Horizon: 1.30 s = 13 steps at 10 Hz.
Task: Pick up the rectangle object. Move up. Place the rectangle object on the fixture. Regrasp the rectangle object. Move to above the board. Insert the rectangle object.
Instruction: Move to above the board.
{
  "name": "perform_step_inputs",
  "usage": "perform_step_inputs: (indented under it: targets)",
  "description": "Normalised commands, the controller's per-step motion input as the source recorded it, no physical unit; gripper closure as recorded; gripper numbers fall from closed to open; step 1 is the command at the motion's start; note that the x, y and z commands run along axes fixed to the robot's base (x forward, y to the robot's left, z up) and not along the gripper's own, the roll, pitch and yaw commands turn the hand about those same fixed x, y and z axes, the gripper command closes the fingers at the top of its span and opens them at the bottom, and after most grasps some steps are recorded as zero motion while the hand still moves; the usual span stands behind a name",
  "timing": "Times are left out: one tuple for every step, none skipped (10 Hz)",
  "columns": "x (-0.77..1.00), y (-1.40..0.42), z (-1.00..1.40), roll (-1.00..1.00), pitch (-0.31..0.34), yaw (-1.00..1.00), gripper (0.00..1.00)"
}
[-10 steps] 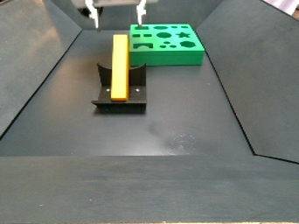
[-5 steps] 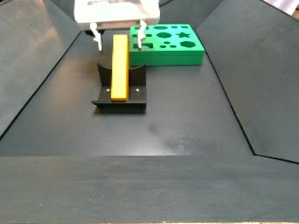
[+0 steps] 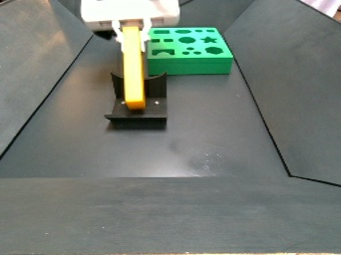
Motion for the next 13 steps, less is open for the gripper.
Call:
perform_step_inputs:
  targets:
    - [0.19,-0.06,1.0,0.08,0.181,0.03,1.0]
    - [0.19,-0.06,1.0,0.06,0.186,0.05,1.0]
    - [0.19,-0.06,1.0,0.02,0.188,0.09,1.0]
    - [0.18,-0.06,1.0,0.0,0.179,0.12,1.0]
    - [0.17,-0.06,1.0,-0.01,0.164,0.14,1.0]
    - [0.16,-0.05,1.0,-0.02,0.131,0.16,1.0]
    - [0.15,-0.05,1.0,-0.03,0.108,0.16,1.0]
    - [0.14,-0.05,1.0,-0.03,0.084,0.16,1.0]
    - [0.13,-0.05,1.0,-0.04,0.063,0.15,1.0]
    - [0.11,-0.04,1.0,-0.04,0.039,0.14,1.0]
    - [0.09,-0.04,0.9,-0.03,0.028,0.11,1.0]
    - [0.07,-0.03,0.79,-0.03,0.026,0.1,1.0]
    - [0.05,-0.02,0.58,-0.02,0.027,0.08,1.0]
